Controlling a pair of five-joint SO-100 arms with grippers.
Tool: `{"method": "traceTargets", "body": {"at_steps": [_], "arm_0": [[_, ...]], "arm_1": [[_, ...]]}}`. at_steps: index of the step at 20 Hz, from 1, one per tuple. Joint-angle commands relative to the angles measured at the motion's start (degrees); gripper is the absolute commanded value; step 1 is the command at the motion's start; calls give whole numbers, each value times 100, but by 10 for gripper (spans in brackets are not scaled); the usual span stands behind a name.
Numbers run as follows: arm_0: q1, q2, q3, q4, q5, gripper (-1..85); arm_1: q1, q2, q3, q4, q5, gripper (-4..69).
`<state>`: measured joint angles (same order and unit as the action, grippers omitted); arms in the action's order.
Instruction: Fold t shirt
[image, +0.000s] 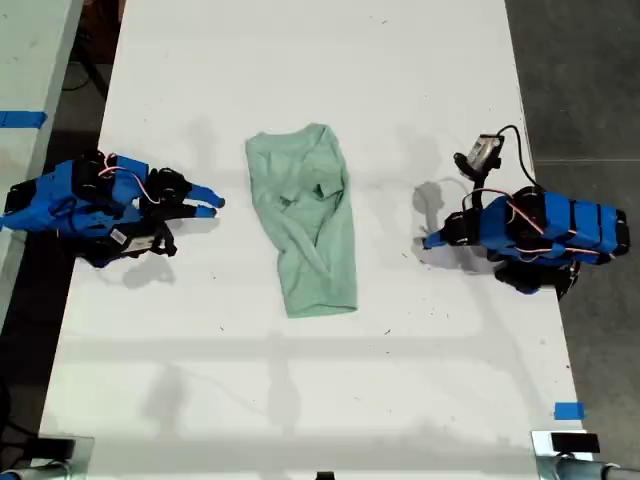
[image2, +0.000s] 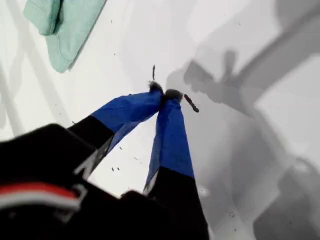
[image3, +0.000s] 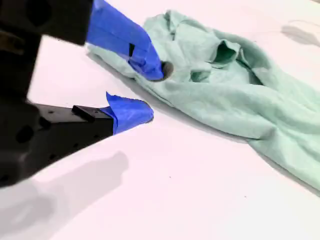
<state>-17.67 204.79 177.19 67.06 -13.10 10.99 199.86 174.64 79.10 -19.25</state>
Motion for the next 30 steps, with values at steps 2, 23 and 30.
{"method": "traceTargets", "body": {"at_steps": [2,23,30], "arm_0": [[-1116,70,475,-352,967,-1],[-1415,70,650,-431,835,-1],[-1424,70,650,-431,835,-1]], "arm_1": [[-53,62,290,-105,-35,14],[-79,70,290,-105,35,15],[-79,70,290,-105,26,15]]}}
